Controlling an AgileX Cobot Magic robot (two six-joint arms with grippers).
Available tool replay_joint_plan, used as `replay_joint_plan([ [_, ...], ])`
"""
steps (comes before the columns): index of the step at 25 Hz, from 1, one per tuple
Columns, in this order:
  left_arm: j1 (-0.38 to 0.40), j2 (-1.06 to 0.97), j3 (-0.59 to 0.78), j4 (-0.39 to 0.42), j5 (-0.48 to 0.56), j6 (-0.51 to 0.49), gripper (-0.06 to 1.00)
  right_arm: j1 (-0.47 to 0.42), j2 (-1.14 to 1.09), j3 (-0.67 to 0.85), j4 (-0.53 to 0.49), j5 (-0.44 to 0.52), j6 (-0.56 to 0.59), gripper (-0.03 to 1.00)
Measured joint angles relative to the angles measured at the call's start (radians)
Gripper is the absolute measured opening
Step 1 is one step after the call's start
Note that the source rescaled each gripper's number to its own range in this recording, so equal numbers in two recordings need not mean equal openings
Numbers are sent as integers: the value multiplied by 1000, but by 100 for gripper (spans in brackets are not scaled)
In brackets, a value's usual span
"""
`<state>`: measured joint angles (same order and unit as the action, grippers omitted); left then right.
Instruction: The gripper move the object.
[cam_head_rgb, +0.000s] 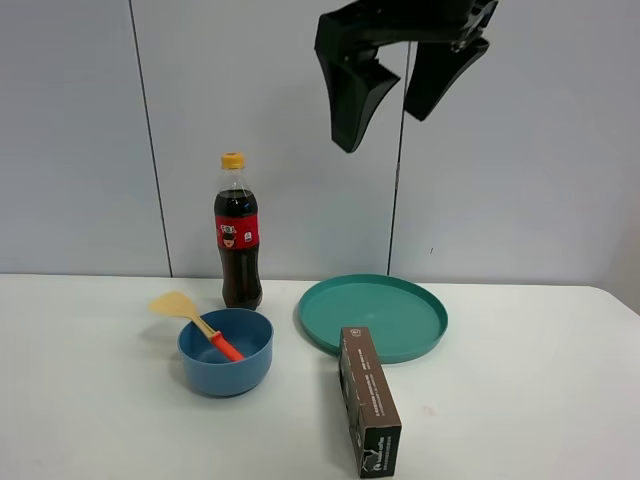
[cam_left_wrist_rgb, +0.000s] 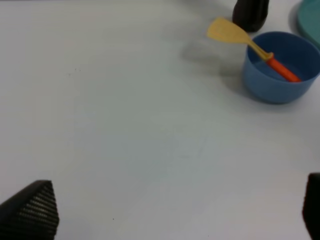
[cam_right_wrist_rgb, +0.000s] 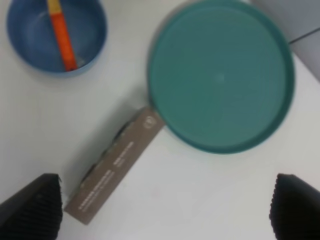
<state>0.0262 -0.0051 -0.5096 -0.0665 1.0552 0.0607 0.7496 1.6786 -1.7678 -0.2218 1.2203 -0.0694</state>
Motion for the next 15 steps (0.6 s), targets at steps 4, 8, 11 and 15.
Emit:
replay_joint_plan([
  [4,0,0,0,0,0,0,100,-64,-47,23,-16,0,8,84],
  [8,0,0,0,0,0,0,100,-174,-104,116,-20,0,8,84],
  [11,0,0,0,0,0,0,100,-242,-135,172,-21,0,16,84],
  [15,0,0,0,0,0,0,100,-360,-212,285,-24,0,45,84],
])
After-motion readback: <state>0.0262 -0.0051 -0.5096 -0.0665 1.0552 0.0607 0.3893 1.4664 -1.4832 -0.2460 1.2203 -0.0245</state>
